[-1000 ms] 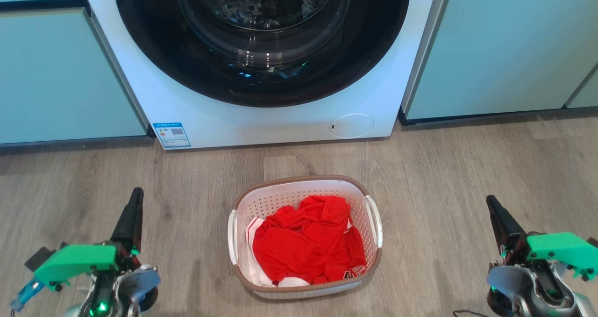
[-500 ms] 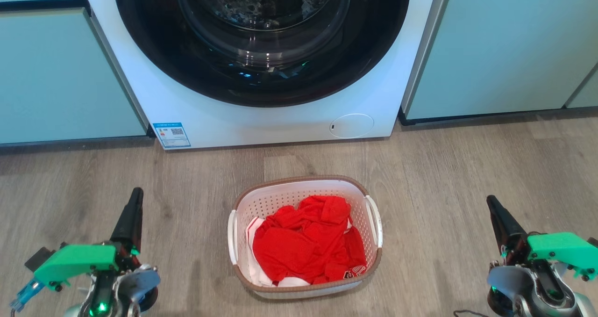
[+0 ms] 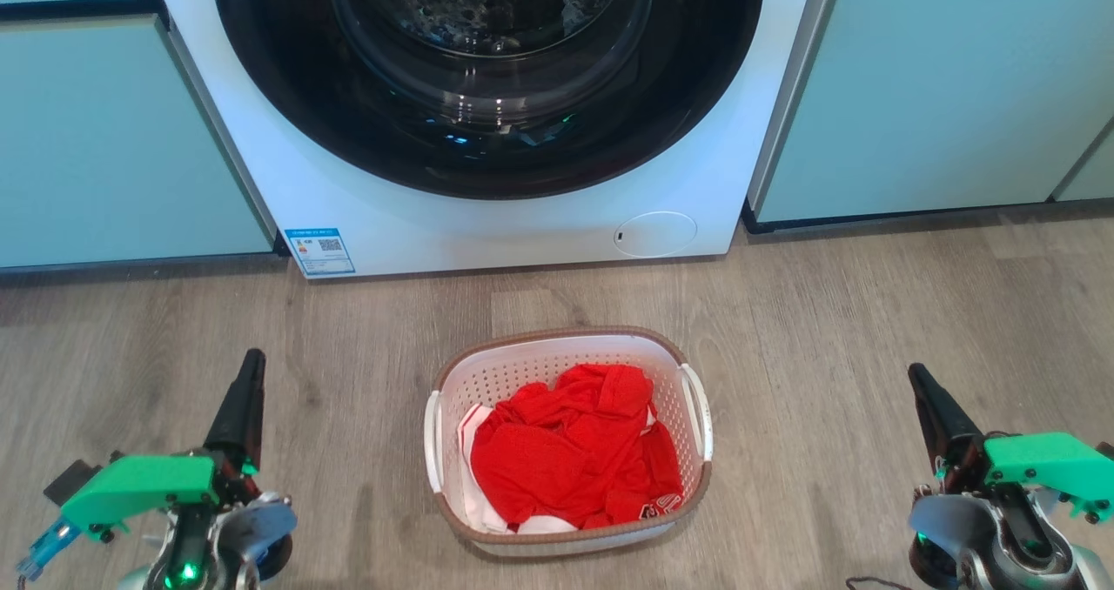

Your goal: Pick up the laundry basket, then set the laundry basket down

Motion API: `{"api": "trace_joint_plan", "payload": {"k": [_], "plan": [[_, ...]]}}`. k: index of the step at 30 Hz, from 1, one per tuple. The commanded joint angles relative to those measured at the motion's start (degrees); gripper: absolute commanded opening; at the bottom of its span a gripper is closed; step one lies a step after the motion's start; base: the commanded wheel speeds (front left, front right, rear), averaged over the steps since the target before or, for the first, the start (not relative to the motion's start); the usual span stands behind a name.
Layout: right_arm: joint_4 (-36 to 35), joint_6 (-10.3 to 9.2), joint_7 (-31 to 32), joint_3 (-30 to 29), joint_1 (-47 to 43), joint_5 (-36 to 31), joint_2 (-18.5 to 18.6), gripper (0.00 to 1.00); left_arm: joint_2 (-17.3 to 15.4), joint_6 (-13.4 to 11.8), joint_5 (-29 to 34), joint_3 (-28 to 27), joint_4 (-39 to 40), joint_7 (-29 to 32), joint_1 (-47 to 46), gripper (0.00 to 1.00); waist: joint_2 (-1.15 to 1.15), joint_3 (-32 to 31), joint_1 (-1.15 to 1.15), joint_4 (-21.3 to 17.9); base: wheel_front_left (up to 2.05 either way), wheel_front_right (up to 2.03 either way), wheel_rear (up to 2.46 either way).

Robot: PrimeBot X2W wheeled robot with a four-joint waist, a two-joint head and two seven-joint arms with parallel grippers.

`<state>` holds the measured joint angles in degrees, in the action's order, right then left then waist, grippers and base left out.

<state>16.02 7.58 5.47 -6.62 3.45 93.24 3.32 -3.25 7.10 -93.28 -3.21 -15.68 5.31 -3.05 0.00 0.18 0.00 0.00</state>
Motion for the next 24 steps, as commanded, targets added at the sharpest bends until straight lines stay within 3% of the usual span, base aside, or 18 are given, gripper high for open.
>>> {"api": "trace_joint_plan", "payload": {"k": [1, 24], "plan": [[-2.05, -0.09, 0.34, 0.94, 2.65, -0.37, 0.18, 0.0, -0.39, 0.38, 0.26, -2.28, 1.68, 0.35, -3.05, 0.0, 0.0, 0.0, 0.0, 0.0, 0.0, 0.0, 0.0], [-2.03, -0.09, 0.54, 0.69, 2.67, -0.58, 0.01, 0.0, -0.18, 0.38, 0.51, -2.57, 1.67, 0.58, -3.07, 0.0, 0.0, 0.0, 0.0, 0.0, 0.0, 0.0, 0.0]]}}
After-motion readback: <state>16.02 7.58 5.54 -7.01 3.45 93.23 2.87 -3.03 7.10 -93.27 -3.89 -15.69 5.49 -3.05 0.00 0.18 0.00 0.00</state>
